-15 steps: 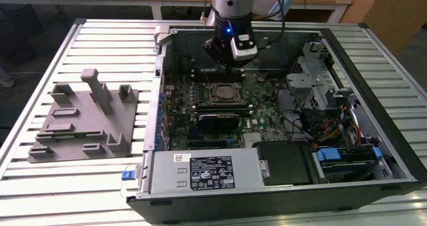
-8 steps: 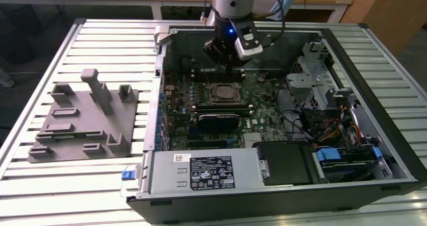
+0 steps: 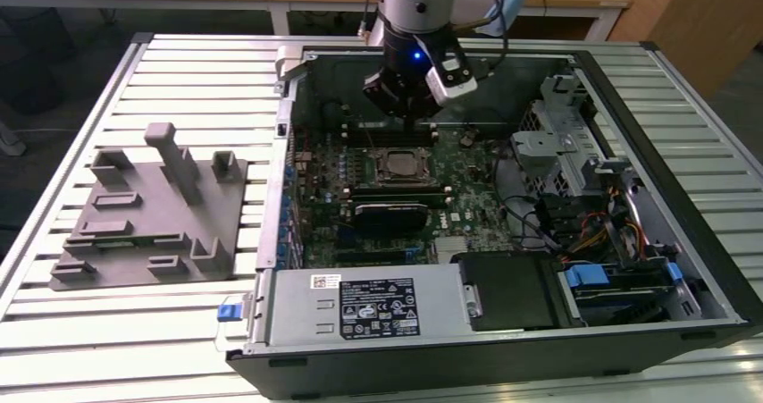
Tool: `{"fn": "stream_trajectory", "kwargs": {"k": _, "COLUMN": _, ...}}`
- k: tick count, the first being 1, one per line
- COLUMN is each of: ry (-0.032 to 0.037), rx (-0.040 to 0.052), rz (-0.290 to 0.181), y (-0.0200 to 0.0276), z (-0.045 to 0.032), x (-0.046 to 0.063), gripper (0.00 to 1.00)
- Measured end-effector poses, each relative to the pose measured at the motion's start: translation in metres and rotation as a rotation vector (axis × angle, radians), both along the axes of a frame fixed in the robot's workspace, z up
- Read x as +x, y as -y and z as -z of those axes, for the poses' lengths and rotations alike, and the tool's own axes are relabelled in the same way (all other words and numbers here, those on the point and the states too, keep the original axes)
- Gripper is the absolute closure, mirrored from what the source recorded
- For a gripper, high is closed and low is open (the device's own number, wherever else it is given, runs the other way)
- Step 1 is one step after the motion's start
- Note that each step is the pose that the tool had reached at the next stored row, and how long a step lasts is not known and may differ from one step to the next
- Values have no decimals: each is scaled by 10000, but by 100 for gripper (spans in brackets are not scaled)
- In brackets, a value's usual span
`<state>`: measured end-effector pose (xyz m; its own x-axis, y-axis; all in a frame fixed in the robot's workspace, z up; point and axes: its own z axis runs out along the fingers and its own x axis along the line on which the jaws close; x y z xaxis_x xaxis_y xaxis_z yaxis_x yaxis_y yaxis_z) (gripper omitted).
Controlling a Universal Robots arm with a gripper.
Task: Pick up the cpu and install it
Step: 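Install the first cpu locking lever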
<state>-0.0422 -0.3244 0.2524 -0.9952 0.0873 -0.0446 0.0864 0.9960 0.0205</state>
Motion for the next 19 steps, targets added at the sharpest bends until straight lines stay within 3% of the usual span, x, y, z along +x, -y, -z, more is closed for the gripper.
{"fn": "stream_trajectory", "kwargs": {"k": 3, "ry": -221, "rx": -1, "rz": -190, "y": 0, "z": 0, "x": 0, "gripper": 89}}
{"fn": "stream_trajectory", "kwargs": {"k": 6, "ry": -367, "rx": -2, "rz": -344, "y": 0, "z": -2, "x": -1, "gripper": 89}}
{"fn": "stream_trajectory", "kwargs": {"k": 19, "ry": -370, "rx": -3, "rz": -514, "y": 2, "z": 3, "x": -161, "gripper": 89}}
